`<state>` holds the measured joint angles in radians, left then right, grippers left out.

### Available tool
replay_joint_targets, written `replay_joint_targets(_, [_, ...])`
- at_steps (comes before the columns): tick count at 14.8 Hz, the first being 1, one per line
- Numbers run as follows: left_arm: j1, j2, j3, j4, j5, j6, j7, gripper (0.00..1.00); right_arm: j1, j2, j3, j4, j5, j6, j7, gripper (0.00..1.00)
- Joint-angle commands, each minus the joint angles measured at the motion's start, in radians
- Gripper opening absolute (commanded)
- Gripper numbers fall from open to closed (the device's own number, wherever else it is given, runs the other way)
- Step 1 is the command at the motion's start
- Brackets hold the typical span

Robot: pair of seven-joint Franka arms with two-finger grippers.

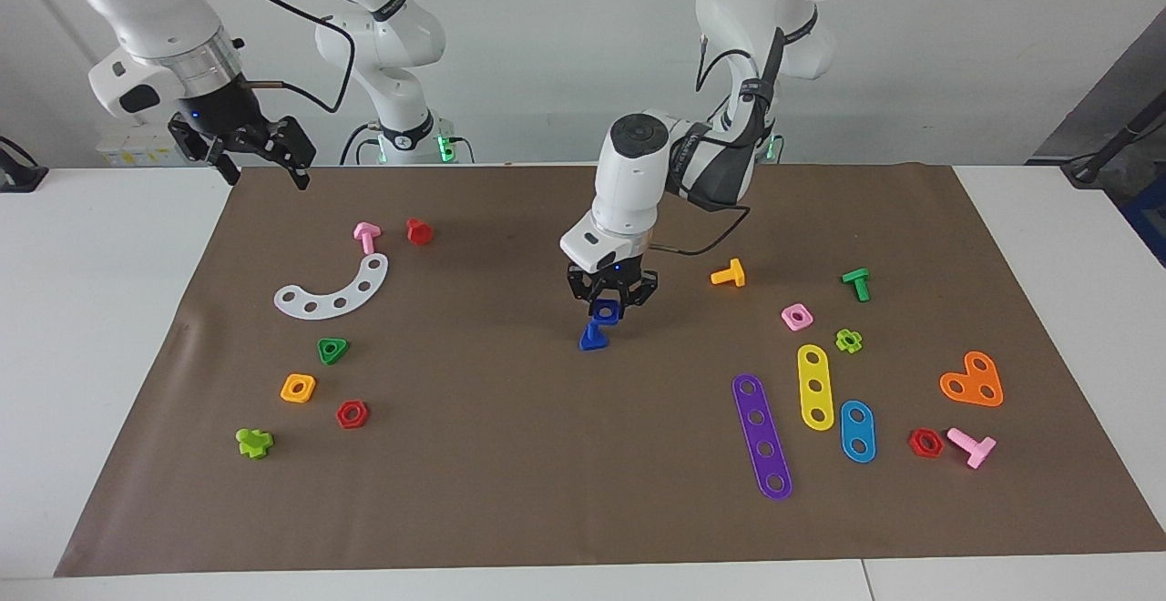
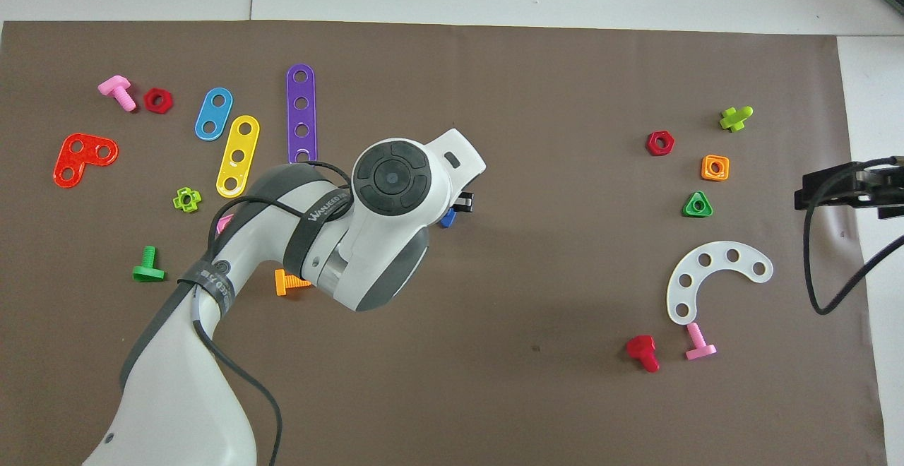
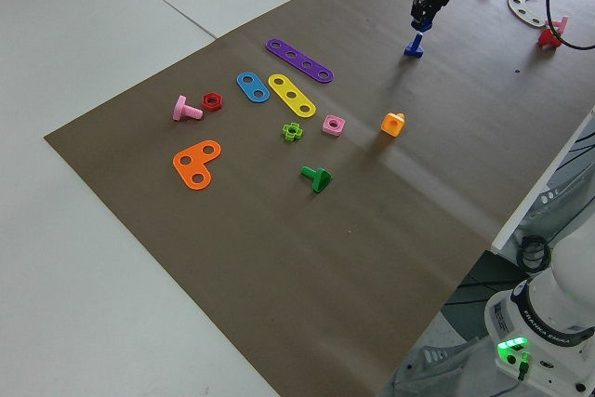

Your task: Unscrew and place screws in storage area

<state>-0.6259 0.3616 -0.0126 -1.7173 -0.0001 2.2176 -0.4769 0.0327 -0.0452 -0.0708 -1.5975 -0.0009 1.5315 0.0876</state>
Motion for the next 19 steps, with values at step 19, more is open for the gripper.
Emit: replay_joint_targets(19, [0.365, -0.171, -0.001, -0.467, 0.002, 0.274, 0.238, 0.45, 0.266, 0.12, 0.029, -0.004, 0.05, 0.185, 0.153, 1.0])
